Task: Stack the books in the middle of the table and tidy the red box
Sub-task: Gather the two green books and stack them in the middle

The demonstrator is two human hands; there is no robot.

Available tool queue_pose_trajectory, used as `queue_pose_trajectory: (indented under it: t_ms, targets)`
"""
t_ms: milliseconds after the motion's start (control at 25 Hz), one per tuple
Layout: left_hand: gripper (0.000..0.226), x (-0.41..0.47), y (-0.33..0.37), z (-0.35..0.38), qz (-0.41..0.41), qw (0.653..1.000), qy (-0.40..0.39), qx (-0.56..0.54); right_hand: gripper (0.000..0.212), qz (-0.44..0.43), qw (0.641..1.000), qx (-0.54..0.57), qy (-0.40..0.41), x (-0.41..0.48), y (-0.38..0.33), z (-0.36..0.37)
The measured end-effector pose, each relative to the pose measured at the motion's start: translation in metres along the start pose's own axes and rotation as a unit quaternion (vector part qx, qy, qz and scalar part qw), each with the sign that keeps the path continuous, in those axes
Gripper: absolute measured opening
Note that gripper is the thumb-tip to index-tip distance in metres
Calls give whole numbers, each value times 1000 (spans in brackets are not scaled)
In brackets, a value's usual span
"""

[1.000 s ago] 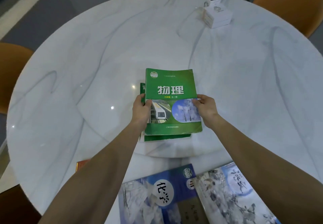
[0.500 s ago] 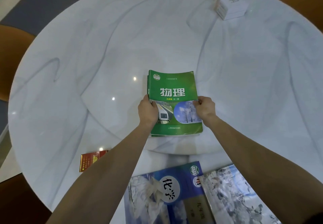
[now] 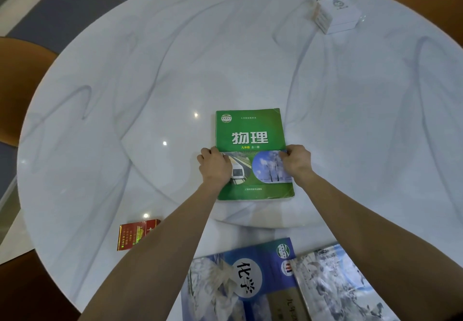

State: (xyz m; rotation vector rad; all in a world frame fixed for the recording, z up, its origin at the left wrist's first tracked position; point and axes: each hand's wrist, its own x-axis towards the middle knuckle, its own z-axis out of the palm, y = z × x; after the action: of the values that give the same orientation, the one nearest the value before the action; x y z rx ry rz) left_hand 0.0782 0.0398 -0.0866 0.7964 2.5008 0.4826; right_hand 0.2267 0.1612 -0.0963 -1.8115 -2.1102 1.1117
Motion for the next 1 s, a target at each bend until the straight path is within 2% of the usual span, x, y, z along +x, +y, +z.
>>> queue_pose_trajectory:
  t_ms: [280,400,520,680,1000]
  targets:
    - [34,7,-2,-13,21,998,-35,37,24,11,999,-36,-29,-5,-3,-9]
    - [31,2,3,-23,57,991,-16,122,31,-1,995,-94,-29,-17,-1,-19]
    - [26,-8,13,-27,130,972,1,197,34,-44,983,-176,-18,-30,3,-31]
    - [27,-30,29,-23,222,947,0,231,36,-103,960,-261,11,-55,21,-45]
    - [34,-88,58,14,398,865,-21,306,33,-117,940,-315,63,-117,72,-62]
